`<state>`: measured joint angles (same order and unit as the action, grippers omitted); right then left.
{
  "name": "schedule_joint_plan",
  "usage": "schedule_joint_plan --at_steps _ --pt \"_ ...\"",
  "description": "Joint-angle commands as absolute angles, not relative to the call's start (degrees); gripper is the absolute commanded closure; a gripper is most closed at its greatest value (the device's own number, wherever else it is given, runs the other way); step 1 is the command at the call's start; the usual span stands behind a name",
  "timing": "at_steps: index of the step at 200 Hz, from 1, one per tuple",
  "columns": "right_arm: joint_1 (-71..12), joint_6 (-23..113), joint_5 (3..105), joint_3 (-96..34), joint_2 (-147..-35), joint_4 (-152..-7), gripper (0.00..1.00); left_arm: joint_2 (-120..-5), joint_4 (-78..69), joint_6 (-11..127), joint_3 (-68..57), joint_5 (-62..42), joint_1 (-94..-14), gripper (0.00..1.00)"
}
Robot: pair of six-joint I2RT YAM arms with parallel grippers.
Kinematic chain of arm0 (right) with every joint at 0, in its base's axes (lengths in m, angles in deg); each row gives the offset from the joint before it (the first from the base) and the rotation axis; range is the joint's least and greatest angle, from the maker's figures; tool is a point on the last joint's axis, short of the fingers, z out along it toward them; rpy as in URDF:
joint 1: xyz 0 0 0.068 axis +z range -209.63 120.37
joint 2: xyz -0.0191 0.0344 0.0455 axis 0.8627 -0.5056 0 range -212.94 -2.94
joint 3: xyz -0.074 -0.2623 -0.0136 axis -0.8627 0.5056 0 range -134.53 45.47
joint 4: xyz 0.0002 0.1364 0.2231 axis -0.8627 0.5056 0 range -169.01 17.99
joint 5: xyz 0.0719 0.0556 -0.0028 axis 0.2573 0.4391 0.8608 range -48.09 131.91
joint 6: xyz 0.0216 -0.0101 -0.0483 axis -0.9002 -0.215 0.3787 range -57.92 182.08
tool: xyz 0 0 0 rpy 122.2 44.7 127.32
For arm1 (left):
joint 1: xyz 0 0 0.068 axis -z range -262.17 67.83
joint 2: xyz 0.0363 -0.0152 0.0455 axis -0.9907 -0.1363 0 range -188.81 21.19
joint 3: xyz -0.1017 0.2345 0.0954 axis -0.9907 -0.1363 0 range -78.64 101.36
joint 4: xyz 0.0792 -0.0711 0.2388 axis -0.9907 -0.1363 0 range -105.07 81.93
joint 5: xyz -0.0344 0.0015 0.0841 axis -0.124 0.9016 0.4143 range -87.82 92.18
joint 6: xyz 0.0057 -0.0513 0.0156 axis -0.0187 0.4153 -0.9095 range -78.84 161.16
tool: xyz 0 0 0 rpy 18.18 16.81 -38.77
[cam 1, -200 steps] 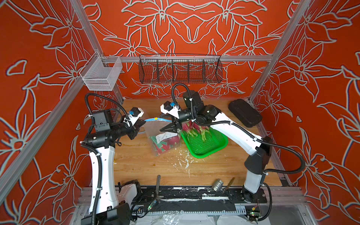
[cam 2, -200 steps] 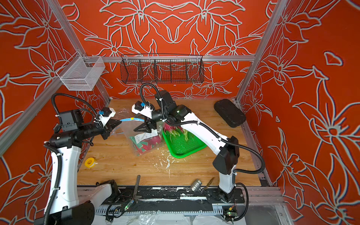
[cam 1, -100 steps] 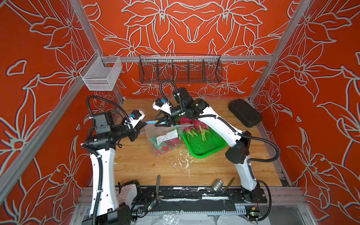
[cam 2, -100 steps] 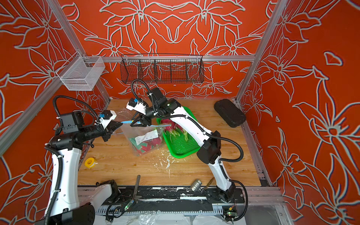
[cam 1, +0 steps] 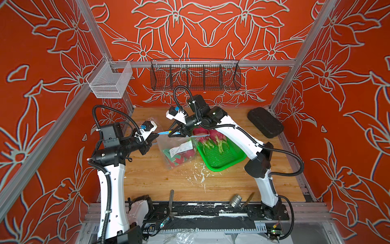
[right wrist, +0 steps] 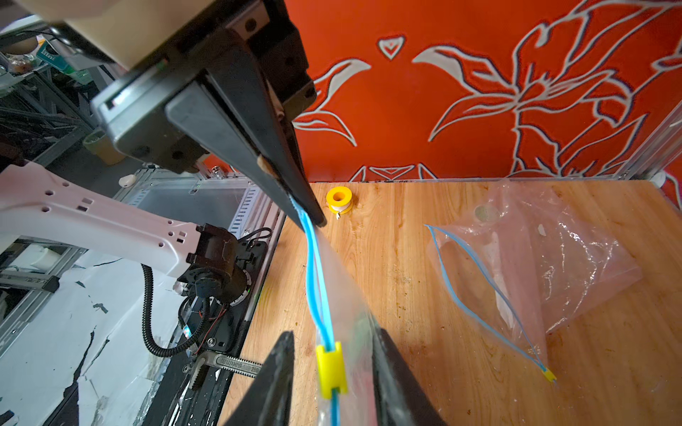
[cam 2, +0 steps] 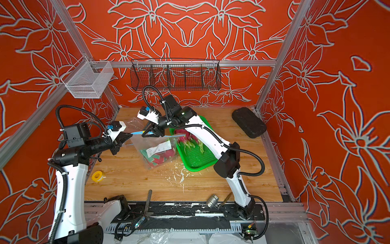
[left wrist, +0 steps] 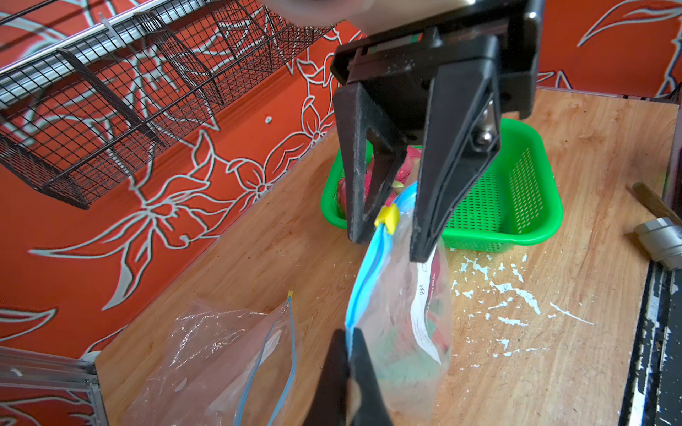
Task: Open the zip-top bag and take out the dragon fruit
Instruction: Unzip the zipper on the zipper food storage bag.
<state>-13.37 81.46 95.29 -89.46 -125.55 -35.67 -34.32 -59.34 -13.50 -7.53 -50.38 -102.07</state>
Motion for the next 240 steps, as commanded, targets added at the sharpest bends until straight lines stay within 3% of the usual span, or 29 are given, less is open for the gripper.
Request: schedule_joint_plan --at_steps 1,38,73,147,186,240 --pt "-13.06 81.09 97.47 -89.24 -123.18 -36.83 0.63 -33.74 -58.23 -14.52 -7.89 -50.97 -102.24 1.00" --pt "-13.21 80.89 97.53 -89.33 -123.52 -36.22 0.72 -33.67 -57.63 -14.05 -8.07 -50.73 -102.26 1.00" --pt "-13.18 81.99 97.54 -89.34 -123.45 -35.04 0.90 -33.66 -57.24 -14.06 -8.42 -49.76 -102.21 1.00" --pt "-15.62 83.85 96.14 -83.69 -118.16 -33.89 0.97 -36.96 -52.73 -13.64 -7.49 -36.05 -102.61 1.00" --pt "-19.21 85.02 93.26 -73.14 -110.89 -35.82 0.98 -43.09 -49.49 -10.91 -1.86 -27.38 -108.24 1.00" --pt "-21.90 85.20 90.15 -61.02 -103.33 -42.58 0.98 -45.36 -49.97 -9.88 0.08 -31.01 -114.31 1.00"
